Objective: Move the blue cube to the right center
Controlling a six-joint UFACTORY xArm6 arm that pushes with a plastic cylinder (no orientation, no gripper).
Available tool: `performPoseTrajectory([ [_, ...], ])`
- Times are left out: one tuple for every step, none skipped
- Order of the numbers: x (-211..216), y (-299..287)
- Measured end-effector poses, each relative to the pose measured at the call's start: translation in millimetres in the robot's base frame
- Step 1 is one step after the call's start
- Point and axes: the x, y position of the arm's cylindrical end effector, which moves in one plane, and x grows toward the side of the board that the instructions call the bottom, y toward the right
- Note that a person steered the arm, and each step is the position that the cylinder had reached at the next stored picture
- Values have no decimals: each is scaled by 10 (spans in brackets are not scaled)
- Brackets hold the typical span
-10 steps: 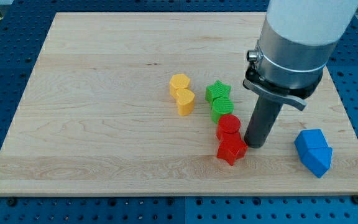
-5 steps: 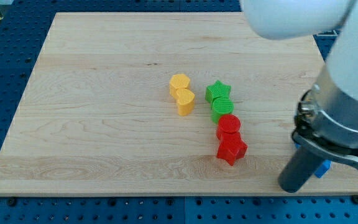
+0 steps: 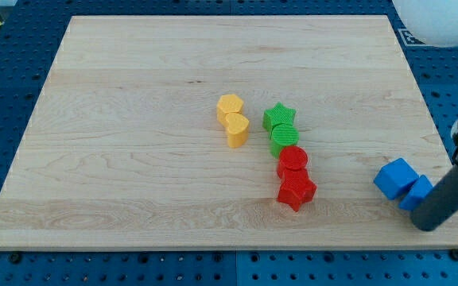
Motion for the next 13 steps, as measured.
performPoseTrajectory([
  [-208, 0],
  [-384, 1],
  [-492, 1],
  [-414, 1],
  [-404, -176],
  [-576, -351],
  [-704, -672],
  [-883, -884],
  [-1127, -955],
  [-1283, -951],
  [-1294, -882],
  [-1391, -763],
  [-1508, -558],
])
